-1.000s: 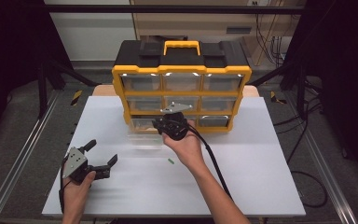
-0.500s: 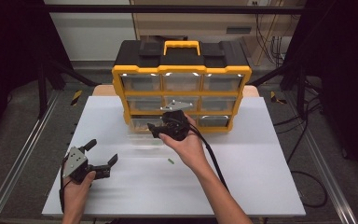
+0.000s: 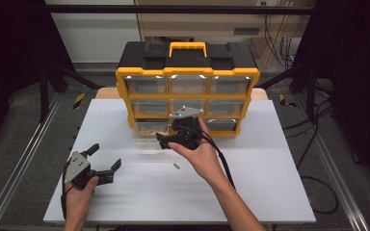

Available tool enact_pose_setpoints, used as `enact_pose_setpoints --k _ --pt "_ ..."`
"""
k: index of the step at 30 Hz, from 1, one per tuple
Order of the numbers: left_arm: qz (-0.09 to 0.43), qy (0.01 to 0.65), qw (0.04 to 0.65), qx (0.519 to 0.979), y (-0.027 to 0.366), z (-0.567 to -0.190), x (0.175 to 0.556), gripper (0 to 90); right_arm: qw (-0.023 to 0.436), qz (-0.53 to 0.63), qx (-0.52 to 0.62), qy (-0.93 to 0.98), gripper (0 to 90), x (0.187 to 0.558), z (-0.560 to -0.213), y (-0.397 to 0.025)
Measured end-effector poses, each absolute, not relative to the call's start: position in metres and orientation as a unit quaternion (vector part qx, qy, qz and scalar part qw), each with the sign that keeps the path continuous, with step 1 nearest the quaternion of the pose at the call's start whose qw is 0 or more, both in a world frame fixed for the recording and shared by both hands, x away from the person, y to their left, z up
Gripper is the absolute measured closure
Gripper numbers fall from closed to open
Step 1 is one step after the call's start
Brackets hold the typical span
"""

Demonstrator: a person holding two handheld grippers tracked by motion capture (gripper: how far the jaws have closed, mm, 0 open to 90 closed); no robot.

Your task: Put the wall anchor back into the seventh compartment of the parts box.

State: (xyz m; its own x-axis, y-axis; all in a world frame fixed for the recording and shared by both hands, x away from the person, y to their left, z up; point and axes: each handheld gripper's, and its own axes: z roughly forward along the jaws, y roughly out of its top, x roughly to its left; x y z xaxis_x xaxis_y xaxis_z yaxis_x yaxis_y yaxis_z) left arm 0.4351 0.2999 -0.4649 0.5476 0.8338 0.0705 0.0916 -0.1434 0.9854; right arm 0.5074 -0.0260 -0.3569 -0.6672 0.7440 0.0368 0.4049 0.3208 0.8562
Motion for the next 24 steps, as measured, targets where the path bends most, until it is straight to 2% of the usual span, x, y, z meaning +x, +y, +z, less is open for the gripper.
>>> enact_pose_setpoints --k 24 --pt "0.330 0.338 0.557 0.683 0.298 -0.466 0.434 0.8 0.181 0.416 0.379 0.807 7.7 0.487 -0.380 -0.051"
